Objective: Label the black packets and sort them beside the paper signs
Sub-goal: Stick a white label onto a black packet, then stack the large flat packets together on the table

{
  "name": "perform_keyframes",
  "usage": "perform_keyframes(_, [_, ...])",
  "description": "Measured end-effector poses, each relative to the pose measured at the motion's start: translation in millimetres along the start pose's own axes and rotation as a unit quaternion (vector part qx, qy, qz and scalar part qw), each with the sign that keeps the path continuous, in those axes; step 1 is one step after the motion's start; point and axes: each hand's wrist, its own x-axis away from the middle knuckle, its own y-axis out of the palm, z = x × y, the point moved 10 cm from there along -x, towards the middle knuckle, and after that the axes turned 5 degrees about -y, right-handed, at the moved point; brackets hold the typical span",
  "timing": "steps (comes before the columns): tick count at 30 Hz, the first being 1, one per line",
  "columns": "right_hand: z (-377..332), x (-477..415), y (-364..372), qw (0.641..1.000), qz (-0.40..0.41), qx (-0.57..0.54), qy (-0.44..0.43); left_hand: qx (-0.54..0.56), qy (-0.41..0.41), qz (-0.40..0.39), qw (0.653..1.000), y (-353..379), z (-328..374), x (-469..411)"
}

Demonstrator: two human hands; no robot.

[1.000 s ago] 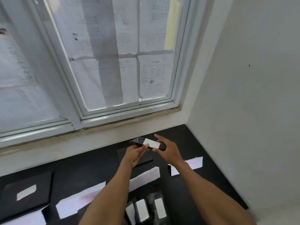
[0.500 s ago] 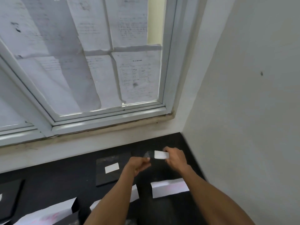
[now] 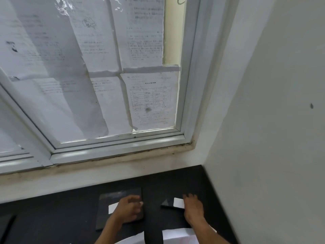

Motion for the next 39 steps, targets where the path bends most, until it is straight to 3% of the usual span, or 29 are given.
perform_keyframes(10, [-94,66,-60,0.991,0.102,-0.081,-0.014,-0.018,0.073,0.026,0.997,-80,4,91])
perform_keyframes(16, [-221,133,-29,0.978,0.105,-0.169,-0.064,-0.032,0.068,0.067,0.995,-205,-60,151])
perform_keyframes(23, [-341,214,54,0.951,0.083,-0.289,-0.076,-0.153,0.051,0.238,0.958,-338,-164,203])
perform_keyframes(26, [-370,238,99,0.956,0.042,-0.286,-0.055,-0.145,-0.004,0.196,0.97,-353,-212,203])
perform_keyframes(31, [-377,247,148,0.951,-0.011,-0.31,0.009,-0.044,-0.115,0.086,0.989,-329,-268,193])
perform_keyframes(39, [-387,258,146,0.932,0.062,-0.358,0.018,0.05,-0.077,0.056,0.994,-318,-271,185])
